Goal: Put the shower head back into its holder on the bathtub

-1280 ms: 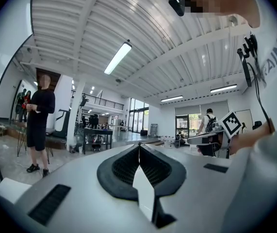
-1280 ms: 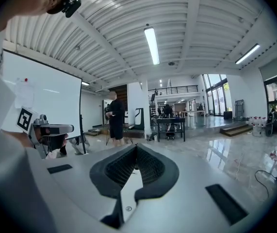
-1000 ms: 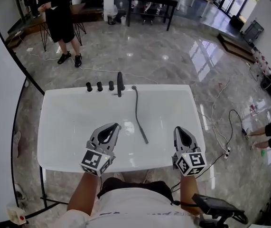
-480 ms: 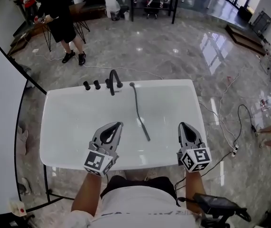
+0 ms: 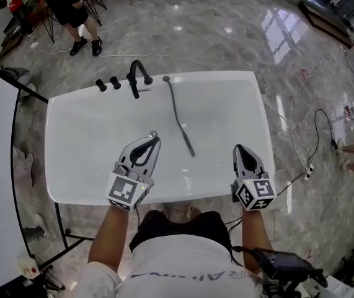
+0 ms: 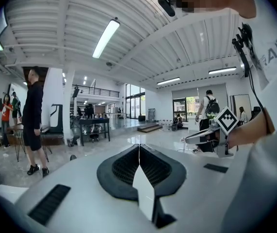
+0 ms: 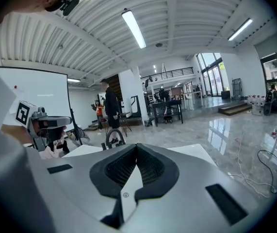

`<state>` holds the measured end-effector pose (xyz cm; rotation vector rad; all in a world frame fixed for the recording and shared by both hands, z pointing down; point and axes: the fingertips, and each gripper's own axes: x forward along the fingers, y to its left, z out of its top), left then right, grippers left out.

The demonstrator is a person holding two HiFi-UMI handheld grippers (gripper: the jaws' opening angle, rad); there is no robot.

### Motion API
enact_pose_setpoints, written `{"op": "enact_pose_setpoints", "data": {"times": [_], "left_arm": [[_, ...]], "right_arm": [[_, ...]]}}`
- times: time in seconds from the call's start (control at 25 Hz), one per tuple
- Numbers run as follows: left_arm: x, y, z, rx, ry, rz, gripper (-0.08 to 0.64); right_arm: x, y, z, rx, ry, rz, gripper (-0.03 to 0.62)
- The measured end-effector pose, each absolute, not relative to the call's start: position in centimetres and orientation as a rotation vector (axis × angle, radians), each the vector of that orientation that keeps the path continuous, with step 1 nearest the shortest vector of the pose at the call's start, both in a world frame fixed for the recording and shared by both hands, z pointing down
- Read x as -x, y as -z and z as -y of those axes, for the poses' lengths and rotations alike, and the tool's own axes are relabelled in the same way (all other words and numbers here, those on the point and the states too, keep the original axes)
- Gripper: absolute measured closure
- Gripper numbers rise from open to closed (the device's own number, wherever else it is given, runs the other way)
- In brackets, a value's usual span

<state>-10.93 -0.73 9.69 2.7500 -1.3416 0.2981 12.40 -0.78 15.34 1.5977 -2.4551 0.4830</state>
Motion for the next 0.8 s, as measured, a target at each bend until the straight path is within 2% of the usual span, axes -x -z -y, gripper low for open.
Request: {"op": "enact_pose_setpoints", "data": {"times": [0.4,0.6,0.8], "left_arm": [[6.5,-21.1,6.6,-2.801,-0.521,1.071,0.541],[4.1,-29.1,9.1,-2.78,-0.692,0.962,0.541],[0.4,-37.3,10.2,-2.754,-0.729,0.818,0.54]], "right_arm": [[-13.6,-24.9,5.1,-1.551,-0.559,2.363,0.581],[-13.8,-31.1,6.4,-1.48,-0.607,2.33,0.58],[-14.6,-38.0,7.9,-1.416,-0.594,2.289,0.581]]}}
